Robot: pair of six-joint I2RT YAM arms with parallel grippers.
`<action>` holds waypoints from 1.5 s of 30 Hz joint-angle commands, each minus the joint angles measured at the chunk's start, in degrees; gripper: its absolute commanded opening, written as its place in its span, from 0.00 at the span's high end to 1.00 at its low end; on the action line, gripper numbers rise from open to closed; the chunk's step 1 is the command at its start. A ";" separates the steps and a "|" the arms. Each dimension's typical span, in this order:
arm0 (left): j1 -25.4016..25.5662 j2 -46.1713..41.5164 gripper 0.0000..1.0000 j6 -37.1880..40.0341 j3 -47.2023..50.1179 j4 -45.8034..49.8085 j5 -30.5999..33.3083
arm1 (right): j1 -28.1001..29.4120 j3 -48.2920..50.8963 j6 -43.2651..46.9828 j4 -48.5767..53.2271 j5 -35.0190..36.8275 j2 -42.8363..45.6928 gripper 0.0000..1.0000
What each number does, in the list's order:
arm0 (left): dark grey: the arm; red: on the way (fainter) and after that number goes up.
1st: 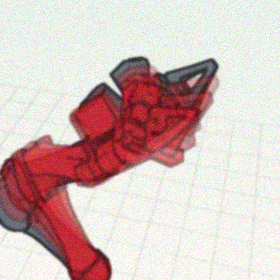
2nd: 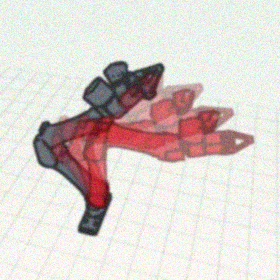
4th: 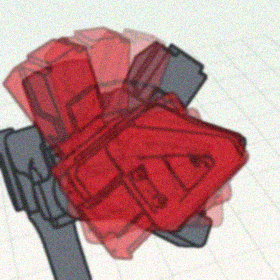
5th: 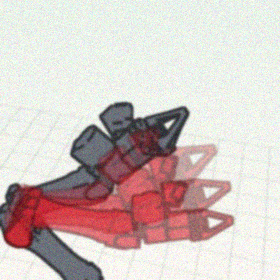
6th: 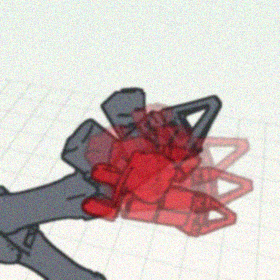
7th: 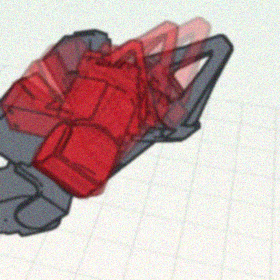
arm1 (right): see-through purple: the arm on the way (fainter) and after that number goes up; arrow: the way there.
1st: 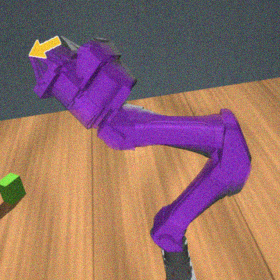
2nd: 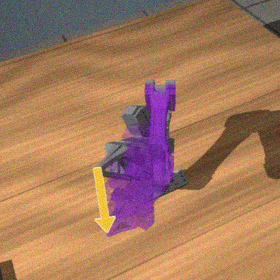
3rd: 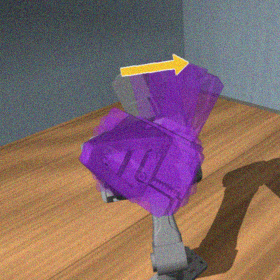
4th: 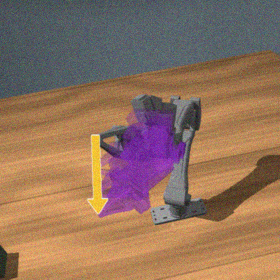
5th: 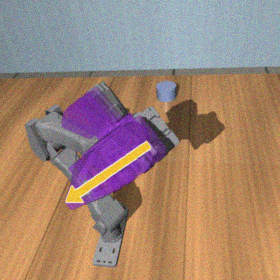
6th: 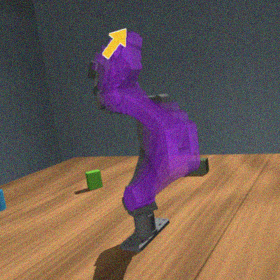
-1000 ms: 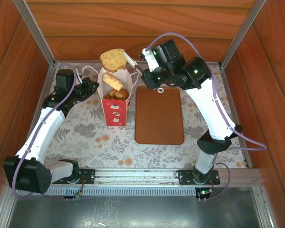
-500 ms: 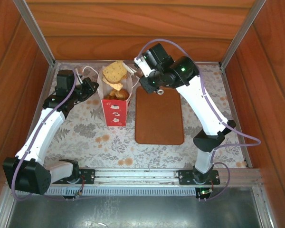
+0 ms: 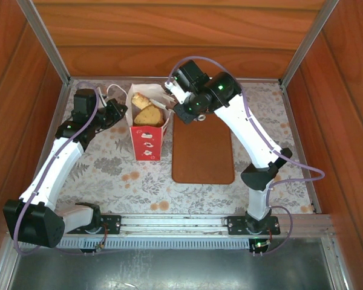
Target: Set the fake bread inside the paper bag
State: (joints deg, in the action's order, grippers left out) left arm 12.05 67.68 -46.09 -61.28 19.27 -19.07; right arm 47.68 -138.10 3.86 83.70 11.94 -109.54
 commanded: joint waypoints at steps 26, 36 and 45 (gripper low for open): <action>0.26 -10.19 0.24 10.67 0.05 -0.38 7.71 | -0.40 31.34 -16.00 -22.35 12.48 35.00 0.60; 0.13 -21.89 0.17 15.16 9.00 -3.05 13.96 | -1.51 57.31 -23.80 -23.51 20.27 45.66 0.60; 0.07 -32.82 0.15 16.30 15.81 -3.71 21.04 | -2.24 79.35 -31.56 -35.26 16.43 44.64 0.60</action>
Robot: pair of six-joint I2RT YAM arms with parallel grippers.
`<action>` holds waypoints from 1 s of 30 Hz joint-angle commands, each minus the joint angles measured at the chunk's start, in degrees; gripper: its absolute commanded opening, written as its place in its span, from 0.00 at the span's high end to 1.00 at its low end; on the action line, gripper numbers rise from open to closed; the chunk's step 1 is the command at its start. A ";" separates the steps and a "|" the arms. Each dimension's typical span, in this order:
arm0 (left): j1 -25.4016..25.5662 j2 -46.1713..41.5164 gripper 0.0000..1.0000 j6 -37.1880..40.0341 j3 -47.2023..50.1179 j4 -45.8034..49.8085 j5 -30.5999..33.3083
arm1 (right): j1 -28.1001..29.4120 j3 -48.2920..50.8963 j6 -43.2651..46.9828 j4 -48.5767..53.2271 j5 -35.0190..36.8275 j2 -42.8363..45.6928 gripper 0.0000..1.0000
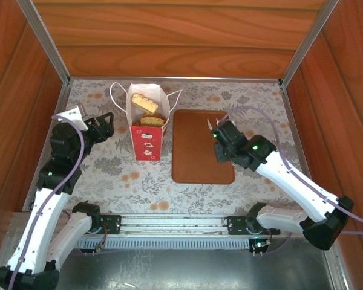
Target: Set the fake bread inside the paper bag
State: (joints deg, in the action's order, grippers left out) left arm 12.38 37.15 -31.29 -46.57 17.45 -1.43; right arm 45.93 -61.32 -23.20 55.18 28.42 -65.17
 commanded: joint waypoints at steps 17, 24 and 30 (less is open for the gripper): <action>-0.26 -9.45 0.14 0.61 4.84 1.79 13.63 | 0.01 12.05 -16.88 -8.53 -9.90 -13.39 0.57; -0.25 -9.62 0.14 0.48 4.84 2.05 13.77 | 1.24 16.42 -20.87 -9.37 -13.88 -15.48 0.58; -0.25 -9.29 0.14 0.71 4.91 1.98 14.11 | 1.62 19.05 -22.30 -11.65 -16.43 -16.34 0.54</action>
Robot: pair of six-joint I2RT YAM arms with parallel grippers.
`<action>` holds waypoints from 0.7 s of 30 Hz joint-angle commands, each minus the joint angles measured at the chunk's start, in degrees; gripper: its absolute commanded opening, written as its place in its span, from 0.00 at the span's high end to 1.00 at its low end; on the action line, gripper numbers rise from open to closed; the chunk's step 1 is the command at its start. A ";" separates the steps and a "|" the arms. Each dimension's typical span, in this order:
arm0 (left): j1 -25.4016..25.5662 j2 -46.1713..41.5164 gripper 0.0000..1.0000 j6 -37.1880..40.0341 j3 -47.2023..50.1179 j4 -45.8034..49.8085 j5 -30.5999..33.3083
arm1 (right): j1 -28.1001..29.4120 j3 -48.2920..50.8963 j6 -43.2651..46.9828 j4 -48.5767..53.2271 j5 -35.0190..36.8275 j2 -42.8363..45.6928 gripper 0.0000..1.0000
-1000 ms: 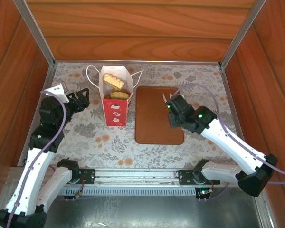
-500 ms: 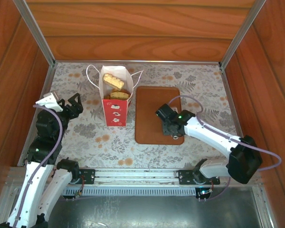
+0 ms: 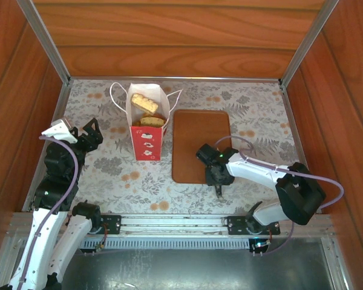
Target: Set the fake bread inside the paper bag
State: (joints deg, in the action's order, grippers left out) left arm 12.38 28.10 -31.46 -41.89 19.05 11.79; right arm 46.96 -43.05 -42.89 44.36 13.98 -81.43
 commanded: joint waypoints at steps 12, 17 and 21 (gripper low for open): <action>-0.27 -0.28 0.14 1.32 -0.30 0.90 1.08 | 0.57 2.36 -3.36 -1.26 -0.74 2.49 0.28; -0.29 -0.21 0.14 1.40 -0.08 1.08 1.41 | 0.59 2.22 -2.64 -0.20 0.34 6.89 0.19; -0.34 0.29 0.14 1.15 0.22 1.12 1.60 | 0.59 0.91 -2.40 2.38 1.52 9.71 0.10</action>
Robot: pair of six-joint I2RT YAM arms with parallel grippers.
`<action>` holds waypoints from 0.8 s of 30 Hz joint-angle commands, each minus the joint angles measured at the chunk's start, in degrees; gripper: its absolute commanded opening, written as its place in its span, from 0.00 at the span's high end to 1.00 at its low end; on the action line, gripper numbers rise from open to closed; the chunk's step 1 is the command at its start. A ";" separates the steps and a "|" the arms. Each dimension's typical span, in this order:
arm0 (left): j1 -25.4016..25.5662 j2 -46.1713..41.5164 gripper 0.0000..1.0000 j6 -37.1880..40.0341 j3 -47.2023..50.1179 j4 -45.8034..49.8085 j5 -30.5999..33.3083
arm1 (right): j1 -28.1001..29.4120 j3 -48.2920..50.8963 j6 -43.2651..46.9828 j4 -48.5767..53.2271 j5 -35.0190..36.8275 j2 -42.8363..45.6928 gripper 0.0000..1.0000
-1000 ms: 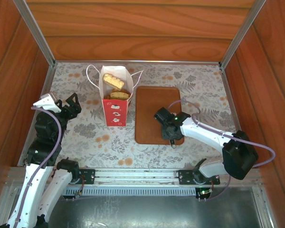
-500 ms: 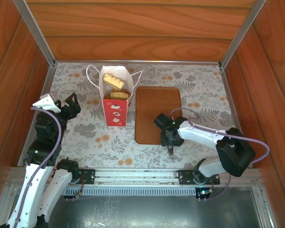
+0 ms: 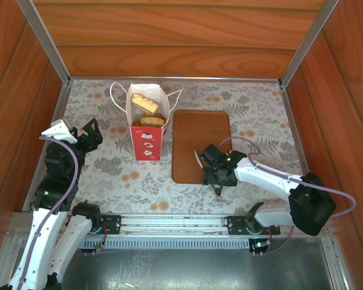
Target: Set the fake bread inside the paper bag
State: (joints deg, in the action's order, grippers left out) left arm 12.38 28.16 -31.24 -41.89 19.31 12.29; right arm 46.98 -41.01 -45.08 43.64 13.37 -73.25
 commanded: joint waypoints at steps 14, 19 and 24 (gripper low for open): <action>-1.51 2.99 0.10 0.54 0.49 0.74 3.22 | -4.48 -13.03 9.46 11.62 8.66 11.44 0.00; -3.78 3.30 0.07 0.98 1.49 -0.10 4.40 | -11.60 -13.79 17.21 6.54 11.50 17.79 0.00; -5.89 4.65 0.05 1.91 3.58 -2.15 4.91 | -18.55 -11.81 21.82 0.18 15.94 22.23 0.00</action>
State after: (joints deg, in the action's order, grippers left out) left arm 7.44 32.03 -30.87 -39.46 18.81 15.66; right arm 31.22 -54.02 -28.27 48.12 24.80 -52.49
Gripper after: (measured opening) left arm 0.948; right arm 0.996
